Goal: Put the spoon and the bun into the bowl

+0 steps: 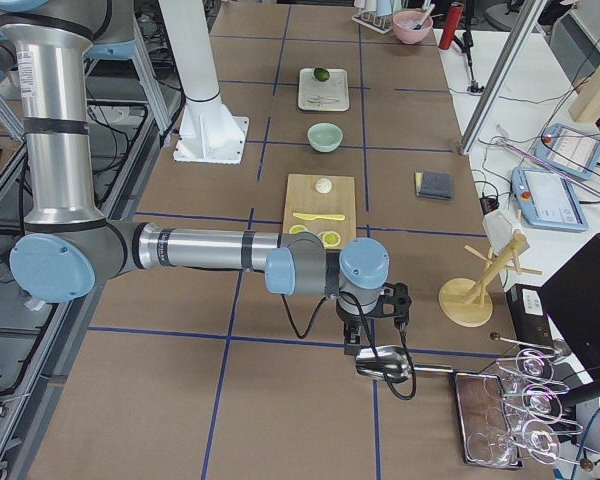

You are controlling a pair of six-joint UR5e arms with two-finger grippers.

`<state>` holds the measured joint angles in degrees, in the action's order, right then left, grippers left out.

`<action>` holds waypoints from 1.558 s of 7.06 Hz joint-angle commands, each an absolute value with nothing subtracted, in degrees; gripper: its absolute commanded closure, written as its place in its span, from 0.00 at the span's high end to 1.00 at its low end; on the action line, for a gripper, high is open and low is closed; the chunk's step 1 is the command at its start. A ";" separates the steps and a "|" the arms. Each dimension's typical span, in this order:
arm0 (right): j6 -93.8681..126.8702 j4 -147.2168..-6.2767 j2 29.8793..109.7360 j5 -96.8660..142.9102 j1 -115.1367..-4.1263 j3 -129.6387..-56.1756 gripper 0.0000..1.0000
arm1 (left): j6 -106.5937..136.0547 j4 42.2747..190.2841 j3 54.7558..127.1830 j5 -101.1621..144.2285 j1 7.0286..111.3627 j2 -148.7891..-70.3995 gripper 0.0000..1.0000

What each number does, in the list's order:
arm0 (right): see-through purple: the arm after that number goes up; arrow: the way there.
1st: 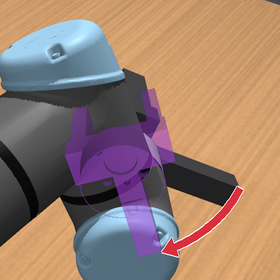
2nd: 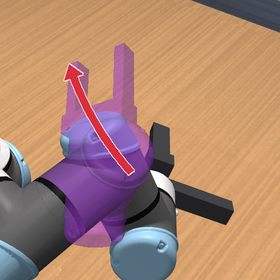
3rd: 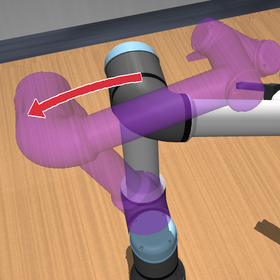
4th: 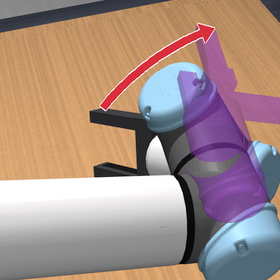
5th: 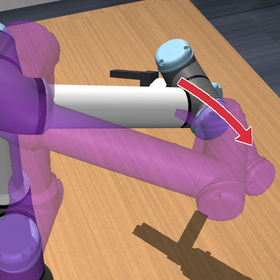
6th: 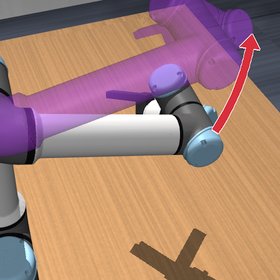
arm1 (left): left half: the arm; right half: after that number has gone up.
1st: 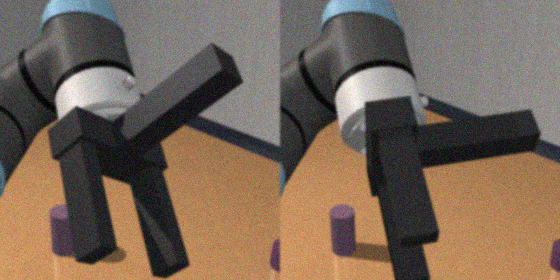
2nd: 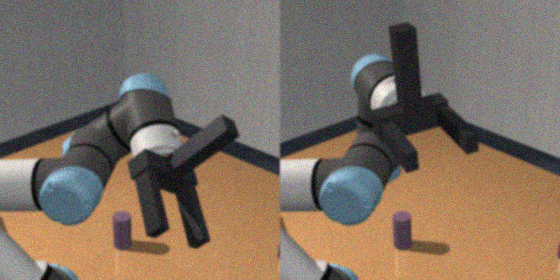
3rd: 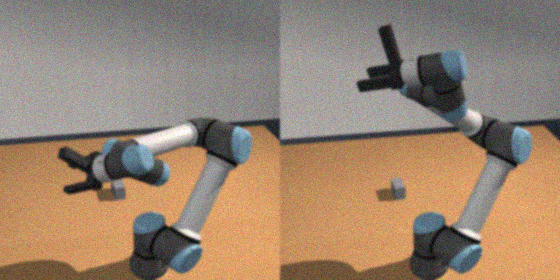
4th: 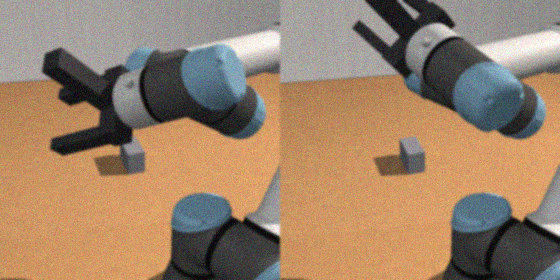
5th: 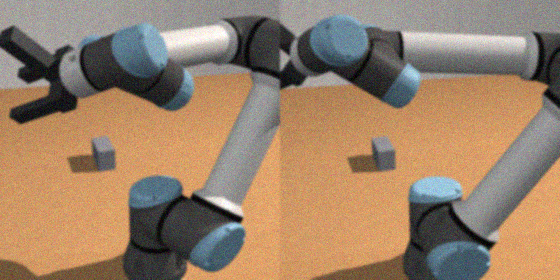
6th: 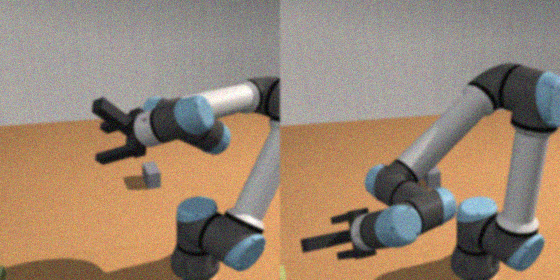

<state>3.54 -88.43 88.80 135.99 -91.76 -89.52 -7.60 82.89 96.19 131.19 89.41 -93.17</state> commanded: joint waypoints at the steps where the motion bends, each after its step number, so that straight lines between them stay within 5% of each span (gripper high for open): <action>1: 3.60 -88.33 88.68 136.23 -91.76 -89.91 1.00 | -3.11 84.54 103.32 131.13 84.07 -94.21 1.00; 5: 3.60 -87.37 87.02 137.82 -89.40 -90.00 1.00 | 32.41 92.80 110.10 132.37 66.85 -99.65 1.00; 11: 9.92 -82.18 85.08 138.08 -84.64 -89.56 1.00 | 68.35 104.75 101.97 113.24 42.13 -109.59 1.00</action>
